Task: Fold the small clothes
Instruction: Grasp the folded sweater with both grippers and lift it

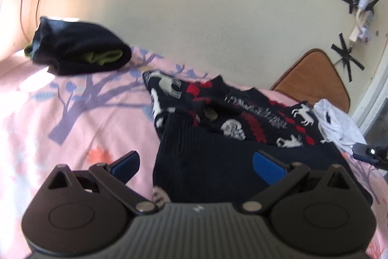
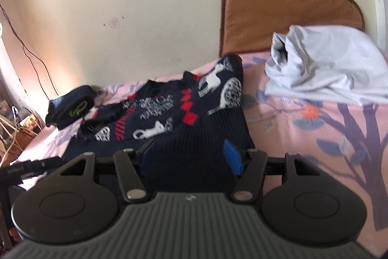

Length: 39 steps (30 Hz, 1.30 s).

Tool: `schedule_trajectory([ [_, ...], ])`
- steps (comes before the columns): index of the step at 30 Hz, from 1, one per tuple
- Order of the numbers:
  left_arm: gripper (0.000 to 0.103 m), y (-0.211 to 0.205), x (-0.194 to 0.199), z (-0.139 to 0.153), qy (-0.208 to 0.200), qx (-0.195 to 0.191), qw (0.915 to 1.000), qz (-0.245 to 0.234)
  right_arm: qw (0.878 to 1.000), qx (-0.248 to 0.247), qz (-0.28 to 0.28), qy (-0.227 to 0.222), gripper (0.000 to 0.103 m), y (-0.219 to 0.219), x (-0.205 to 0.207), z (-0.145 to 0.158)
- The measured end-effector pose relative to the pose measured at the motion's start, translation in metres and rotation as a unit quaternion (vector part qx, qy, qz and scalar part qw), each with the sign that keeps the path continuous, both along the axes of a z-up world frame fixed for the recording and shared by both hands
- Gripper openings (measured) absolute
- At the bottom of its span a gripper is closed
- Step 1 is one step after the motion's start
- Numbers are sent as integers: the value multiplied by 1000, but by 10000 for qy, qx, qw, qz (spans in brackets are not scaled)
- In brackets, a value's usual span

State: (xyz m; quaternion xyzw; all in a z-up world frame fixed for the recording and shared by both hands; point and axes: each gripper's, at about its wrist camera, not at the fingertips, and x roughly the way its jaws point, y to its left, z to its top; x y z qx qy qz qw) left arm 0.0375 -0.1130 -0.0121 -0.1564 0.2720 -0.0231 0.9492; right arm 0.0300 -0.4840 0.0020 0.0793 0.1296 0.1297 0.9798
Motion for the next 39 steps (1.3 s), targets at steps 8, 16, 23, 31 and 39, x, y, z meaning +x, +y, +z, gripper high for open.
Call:
schedule_trajectory([
  [8,103,0,138,67,260,355,9933,-1069,9965,-630,456,305,62,29,115,81],
  [16,90,-27,306,4,1531,394,9837,-855,9890,-700,284,1273,63,59,272,76],
  [23,15,-50,327,-25,1696,674,9754,-1240,9788,-1018,642,1659,13,76,316,57],
  [31,11,-62,236,46,555,635,9845,-1540,9922,-695,896,521,11,63,222,101],
  [39,11,-71,61,73,-386,680,9811,-1769,9881,-972,1090,-488,11,50,35,83],
])
